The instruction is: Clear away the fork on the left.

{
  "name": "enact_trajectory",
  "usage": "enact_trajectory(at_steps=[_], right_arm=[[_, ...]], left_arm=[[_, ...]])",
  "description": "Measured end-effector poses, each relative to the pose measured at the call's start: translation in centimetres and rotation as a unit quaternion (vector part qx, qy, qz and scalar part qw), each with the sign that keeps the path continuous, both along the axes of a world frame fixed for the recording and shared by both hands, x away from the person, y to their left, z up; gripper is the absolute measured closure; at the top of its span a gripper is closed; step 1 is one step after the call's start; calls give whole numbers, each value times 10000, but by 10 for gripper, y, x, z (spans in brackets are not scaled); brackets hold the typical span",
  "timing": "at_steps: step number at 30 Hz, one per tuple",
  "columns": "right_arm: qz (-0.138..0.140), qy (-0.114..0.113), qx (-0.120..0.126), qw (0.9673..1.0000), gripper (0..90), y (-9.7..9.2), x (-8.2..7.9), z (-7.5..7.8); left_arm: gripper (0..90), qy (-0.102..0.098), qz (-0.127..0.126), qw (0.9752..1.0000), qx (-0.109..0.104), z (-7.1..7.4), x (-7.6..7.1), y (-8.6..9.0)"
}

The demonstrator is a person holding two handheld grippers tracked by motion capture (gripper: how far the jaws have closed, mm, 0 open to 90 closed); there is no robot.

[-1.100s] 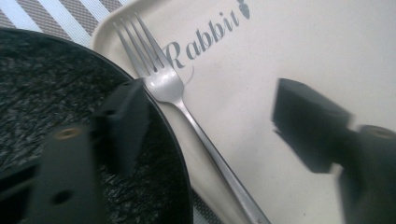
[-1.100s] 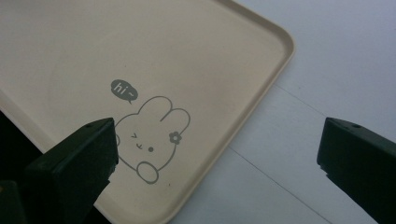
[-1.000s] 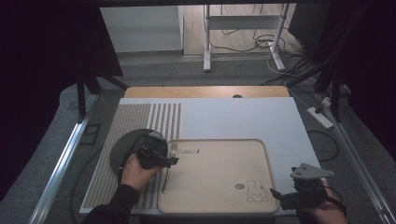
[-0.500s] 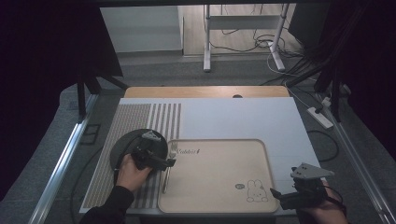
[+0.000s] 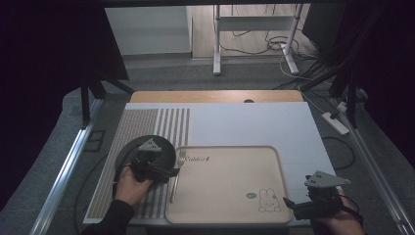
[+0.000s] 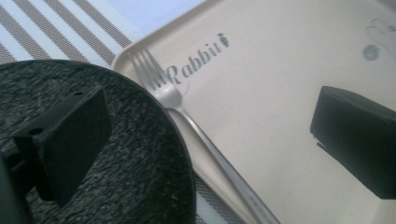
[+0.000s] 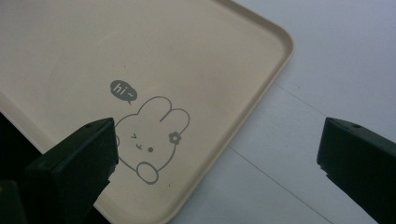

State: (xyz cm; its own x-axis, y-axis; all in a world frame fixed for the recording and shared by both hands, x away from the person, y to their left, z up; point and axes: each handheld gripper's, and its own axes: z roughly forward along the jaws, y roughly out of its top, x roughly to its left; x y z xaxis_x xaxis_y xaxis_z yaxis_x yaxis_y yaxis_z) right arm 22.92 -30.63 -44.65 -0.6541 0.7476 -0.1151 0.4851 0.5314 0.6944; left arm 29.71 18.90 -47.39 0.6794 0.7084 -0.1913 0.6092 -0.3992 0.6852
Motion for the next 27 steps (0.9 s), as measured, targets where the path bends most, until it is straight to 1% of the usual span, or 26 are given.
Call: enact_trajectory(at_steps=[2, 5, 9, 14, 20, 23, 27], right_arm=[[1, -2, 0, 10000, 0, 0, 0, 0], [0, 1, -2, 10000, 0, 0, 0, 0], [-4, -1, 10, 10000, 0, 0, 0, 0], [-8, 3, 12, 10000, 0, 0, 0, 0], [-12, 6, 17, 10000, 0, 0, 0, 0], [-12, 7, 11, 10000, 0, 0, 0, 0], [-11, 3, -4, 10000, 0, 0, 0, 0]], left_arm=[[0, 39, -3, 10000, -80, 0, -2, 3], [0, 15, 9, 9999, -101, 0, -5, 7], [0, 62, 18, 9998, -185, -2, -8, 13], [0, 28, 99, 9995, -283, -2, -14, 21], [0, 6, 202, 9992, -351, -1, -23, 29], [0, -12, 250, 9992, -326, -1, -28, 33], [0, 14, 324, 9991, -291, -1, -35, 38]])
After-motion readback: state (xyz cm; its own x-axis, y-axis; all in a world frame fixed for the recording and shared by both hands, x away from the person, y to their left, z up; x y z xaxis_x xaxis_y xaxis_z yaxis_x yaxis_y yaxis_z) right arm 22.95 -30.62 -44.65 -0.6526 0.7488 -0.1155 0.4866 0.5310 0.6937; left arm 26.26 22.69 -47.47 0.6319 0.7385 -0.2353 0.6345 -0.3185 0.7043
